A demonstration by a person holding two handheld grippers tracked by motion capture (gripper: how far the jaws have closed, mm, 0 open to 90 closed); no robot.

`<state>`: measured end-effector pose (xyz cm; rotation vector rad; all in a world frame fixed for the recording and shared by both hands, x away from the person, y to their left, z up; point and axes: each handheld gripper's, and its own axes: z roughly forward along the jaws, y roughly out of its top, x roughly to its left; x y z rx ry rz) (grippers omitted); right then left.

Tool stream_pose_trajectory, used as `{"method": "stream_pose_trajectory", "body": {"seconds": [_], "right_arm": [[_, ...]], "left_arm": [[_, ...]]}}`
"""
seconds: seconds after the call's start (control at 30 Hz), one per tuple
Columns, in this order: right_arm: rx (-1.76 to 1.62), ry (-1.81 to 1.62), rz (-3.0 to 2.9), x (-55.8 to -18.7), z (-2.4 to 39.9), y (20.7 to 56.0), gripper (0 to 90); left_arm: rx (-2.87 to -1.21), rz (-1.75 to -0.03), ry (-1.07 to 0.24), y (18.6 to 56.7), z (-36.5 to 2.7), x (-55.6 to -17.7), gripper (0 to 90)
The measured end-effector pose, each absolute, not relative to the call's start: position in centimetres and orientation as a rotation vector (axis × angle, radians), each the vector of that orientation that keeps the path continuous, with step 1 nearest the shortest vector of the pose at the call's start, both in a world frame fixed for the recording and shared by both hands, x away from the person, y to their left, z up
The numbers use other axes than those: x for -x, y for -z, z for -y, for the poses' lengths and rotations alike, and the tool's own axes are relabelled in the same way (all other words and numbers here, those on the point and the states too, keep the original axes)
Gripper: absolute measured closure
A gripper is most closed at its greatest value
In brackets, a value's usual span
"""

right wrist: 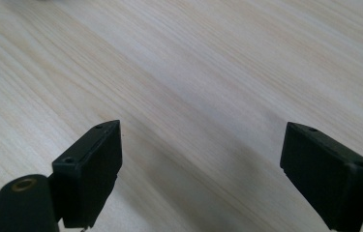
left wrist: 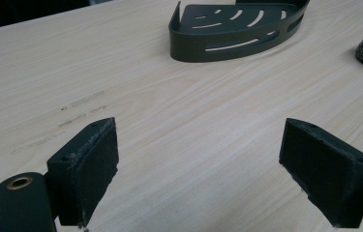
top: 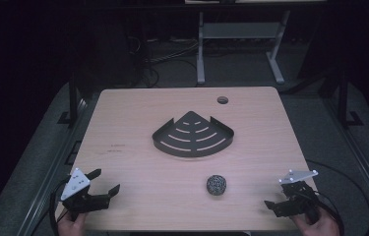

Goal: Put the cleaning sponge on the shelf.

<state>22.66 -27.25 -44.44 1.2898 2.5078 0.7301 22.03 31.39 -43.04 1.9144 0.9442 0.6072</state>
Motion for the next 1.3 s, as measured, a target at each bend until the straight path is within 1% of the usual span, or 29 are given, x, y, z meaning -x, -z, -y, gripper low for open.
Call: {"method": "stream_pose_trajectory", "body": {"seconds": [1.07,1.3], "right_arm": [[-1.142,-0.745,-2.633,-22.7,23.9,44.4,14.5],[-1.090,-0.730,-2.682,-22.8,22.6,44.1,14.6]], "left_arm": [[-1.906,-0.950,-0.609,43.0,-31.5,-22.0,13.3],[-1.896,-0.960,-0.617,43.0,-31.8,-21.9,13.3]]}}
